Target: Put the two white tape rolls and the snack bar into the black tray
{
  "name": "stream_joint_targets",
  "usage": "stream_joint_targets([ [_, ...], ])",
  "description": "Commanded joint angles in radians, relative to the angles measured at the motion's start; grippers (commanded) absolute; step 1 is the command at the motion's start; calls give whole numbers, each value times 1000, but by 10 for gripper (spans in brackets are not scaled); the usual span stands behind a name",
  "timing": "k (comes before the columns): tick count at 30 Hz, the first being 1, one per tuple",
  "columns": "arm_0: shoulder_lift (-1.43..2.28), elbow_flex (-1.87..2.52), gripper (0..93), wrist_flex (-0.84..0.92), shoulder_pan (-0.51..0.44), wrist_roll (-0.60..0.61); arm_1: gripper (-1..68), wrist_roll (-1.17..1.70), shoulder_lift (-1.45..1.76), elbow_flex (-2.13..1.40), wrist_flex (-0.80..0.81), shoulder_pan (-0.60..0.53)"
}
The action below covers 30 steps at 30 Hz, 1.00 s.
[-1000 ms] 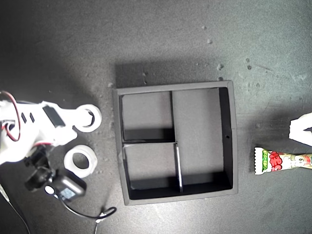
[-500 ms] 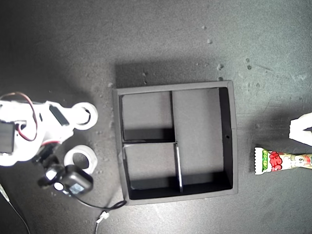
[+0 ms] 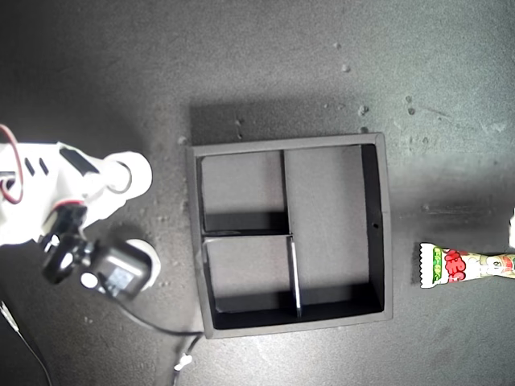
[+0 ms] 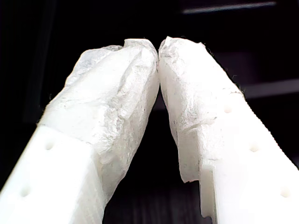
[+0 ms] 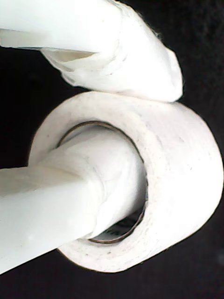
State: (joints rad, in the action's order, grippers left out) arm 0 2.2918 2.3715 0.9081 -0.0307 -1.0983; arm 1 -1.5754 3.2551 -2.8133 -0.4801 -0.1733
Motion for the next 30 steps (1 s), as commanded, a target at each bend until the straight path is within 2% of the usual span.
stream_joint_targets([
  [1, 144, 12, 1, 17, 5, 18, -2, 169, -83, 178, 21, -35],
  [6, 232, 64, 1, 15, -8, 5, -2, 256, -319, 465, -152, -43],
  [10, 290, 94, 1, 23, -5, -11, -2, 103, -801, 948, -641, -133],
  [13, 322, 92, 1, 31, -15, -9, -2, -115, -980, 1031, -815, -229],
  [17, 330, 66, 1, 37, -21, 6, -2, -436, -985, 808, -831, -354],
  [23, 261, -52, 1, 87, -15, 41, 3, -713, -974, 571, -693, -505],
  [24, 245, -78, 1, 100, -12, 49, 53, -739, -974, 534, -664, -517],
  [27, 193, -170, 1, 130, -11, 74, 262, -772, -974, 463, -627, -532],
  [28, 173, -206, 1, 137, -12, 83, 307, -765, -974, 446, -615, -528],
  [30, 118, -285, 1, 150, -18, 103, 345, -713, -974, 407, -563, -499],
])
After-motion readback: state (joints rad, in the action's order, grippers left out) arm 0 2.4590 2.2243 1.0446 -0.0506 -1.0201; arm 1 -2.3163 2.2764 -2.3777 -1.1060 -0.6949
